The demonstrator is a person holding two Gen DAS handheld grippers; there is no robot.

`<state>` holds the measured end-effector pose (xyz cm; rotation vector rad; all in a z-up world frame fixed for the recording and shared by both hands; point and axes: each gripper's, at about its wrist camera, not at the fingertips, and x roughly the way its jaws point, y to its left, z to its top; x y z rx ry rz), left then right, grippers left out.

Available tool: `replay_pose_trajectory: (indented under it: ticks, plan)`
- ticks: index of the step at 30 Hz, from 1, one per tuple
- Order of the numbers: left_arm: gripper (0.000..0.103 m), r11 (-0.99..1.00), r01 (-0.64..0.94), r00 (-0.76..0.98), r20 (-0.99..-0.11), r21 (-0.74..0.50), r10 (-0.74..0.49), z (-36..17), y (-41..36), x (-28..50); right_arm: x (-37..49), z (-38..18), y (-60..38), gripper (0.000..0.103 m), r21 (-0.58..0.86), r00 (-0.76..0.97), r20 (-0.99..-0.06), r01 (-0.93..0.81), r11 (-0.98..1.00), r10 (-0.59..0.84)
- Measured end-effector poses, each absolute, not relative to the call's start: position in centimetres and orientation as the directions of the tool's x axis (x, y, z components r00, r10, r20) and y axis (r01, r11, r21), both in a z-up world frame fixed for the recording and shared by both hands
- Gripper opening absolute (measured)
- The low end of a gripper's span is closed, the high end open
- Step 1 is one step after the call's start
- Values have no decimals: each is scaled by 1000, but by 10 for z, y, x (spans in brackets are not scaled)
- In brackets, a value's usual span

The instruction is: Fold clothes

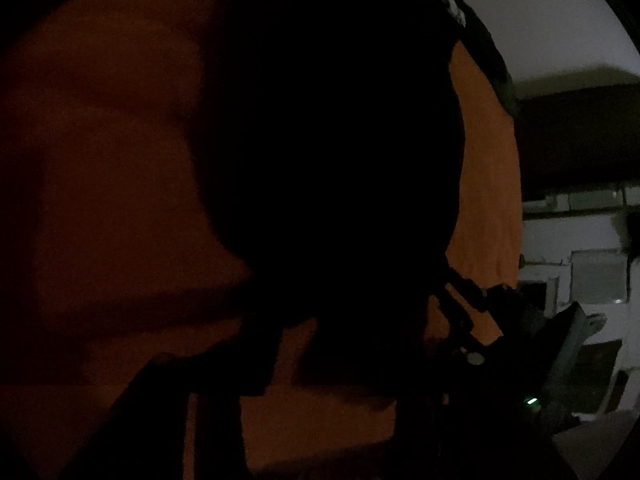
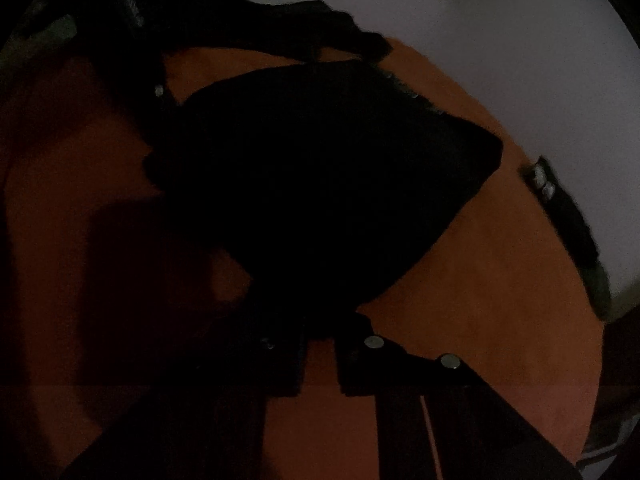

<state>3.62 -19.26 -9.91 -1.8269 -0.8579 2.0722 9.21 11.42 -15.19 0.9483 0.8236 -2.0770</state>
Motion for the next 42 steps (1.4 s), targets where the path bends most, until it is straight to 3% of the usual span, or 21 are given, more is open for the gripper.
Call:
replay_pose_trajectory:
  ticks: [2,4,5,8,11,12,13,15,18,21,23,25,27,30,34,38,42]
  plan:
    - [51,-771,220,-217,-801,-598,559,-101,-206,34,79,-136,132,20,-83,-385,-828,804,-589,-408]
    - [57,-724,256,-234,-767,-641,597,-109,-207,28,61,-125,152,45,101,-309,-818,754,-649,-486]
    - [58,-689,269,-236,-740,-673,630,-114,-204,26,48,-123,162,49,205,-264,-808,712,-671,-527]
    - [60,-654,260,-238,-704,-710,669,-129,-188,20,2,-138,187,51,513,-134,-754,490,-705,-643]
    - [61,-641,246,-240,-686,-727,686,-141,-171,14,-28,-173,189,51,677,-19,-704,284,-679,-710]
    - [49,-662,240,-244,-704,-710,667,-140,-166,14,-33,-185,186,51,702,6,-693,235,-673,-721]
    - [20,-681,240,-250,-722,-692,646,-138,-162,14,-37,-193,183,47,706,14,-694,207,-677,-720]
    - [17,-705,253,-265,-749,-662,608,-130,-160,18,-41,-197,180,23,692,9,-710,193,-696,-704]
    - [16,-682,256,-276,-728,-685,627,-101,-161,38,-26,-186,193,19,725,8,-682,139,-674,-732]
    - [17,-727,208,-207,-756,-654,621,-82,-146,69,12,-168,209,18,767,51,-641,75,-637,-766]
    - [19,-791,134,-139,-802,-597,581,-88,-129,87,40,-162,212,18,743,91,-669,128,-657,-738]
    - [29,-846,58,-75,-848,-529,525,-101,-114,102,64,-165,214,22,715,125,-697,192,-672,-706]
    - [34,-847,82,-45,-851,-526,524,-109,-120,104,73,-181,214,30,685,158,-728,201,-700,-667]
    - [35,-803,146,-65,-816,-577,575,-92,-145,101,66,-183,225,32,711,166,-703,145,-688,-692]
    - [46,-826,133,-112,-836,-548,537,-57,-182,103,44,-156,240,36,641,88,-762,249,-726,-642]
    - [46,-896,92,-195,-890,-435,412,-27,-203,62,6,-137,256,36,571,1,-802,296,-766,-597]
    - [49,-912,104,-304,-886,-397,351,-31,-210,-33,-61,-103,235,36,487,-150,-799,407,-773,-582]
